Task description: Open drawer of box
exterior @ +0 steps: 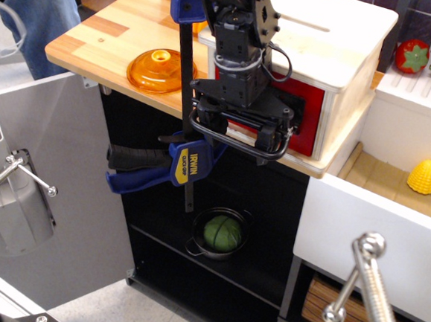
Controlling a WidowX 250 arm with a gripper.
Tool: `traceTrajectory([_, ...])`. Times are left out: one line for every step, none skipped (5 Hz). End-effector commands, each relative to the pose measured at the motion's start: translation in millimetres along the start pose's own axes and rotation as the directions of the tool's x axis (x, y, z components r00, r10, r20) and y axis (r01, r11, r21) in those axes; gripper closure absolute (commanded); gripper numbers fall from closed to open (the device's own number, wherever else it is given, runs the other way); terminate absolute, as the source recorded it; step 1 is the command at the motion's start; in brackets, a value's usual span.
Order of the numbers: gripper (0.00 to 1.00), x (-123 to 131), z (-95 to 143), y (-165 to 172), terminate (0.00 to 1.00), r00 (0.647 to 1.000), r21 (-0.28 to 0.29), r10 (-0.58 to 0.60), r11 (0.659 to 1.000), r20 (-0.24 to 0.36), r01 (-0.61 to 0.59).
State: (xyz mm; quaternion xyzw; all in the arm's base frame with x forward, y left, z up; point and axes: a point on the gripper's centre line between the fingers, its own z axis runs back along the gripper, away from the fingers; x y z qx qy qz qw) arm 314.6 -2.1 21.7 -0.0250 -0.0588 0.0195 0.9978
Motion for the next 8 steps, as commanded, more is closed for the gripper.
traceTrajectory([0.0,-34,25,-2,0.0,0.999,-0.021,-0.036,0.999,-0.022,0.035])
traceTrajectory([0.0,-57,23,1,0.0,0.998,-0.018,-0.069,0.997,-0.014,0.069])
traceTrajectory([0.0,-86,25,3,0.0,0.995,-0.017,-0.094,0.995,-0.022,0.094])
traceTrajectory([0.0,-112,28,8,0.0,0.99,-0.023,-0.136,0.991,-0.046,0.135])
traceTrajectory([0.0,-124,30,10,0.0,0.989,-0.035,-0.136,0.99,-0.053,0.134])
traceTrajectory([0.0,-112,44,8,0.0,0.993,-0.052,-0.093,0.995,-0.068,0.09])
traceTrajectory([0.0,-97,75,0,0.0,0.995,-0.01,-0.014,1.0,-0.103,0.014])
traceTrajectory([0.0,-97,75,0,1.0,0.995,-0.01,-0.014,1.0,-0.103,0.014])
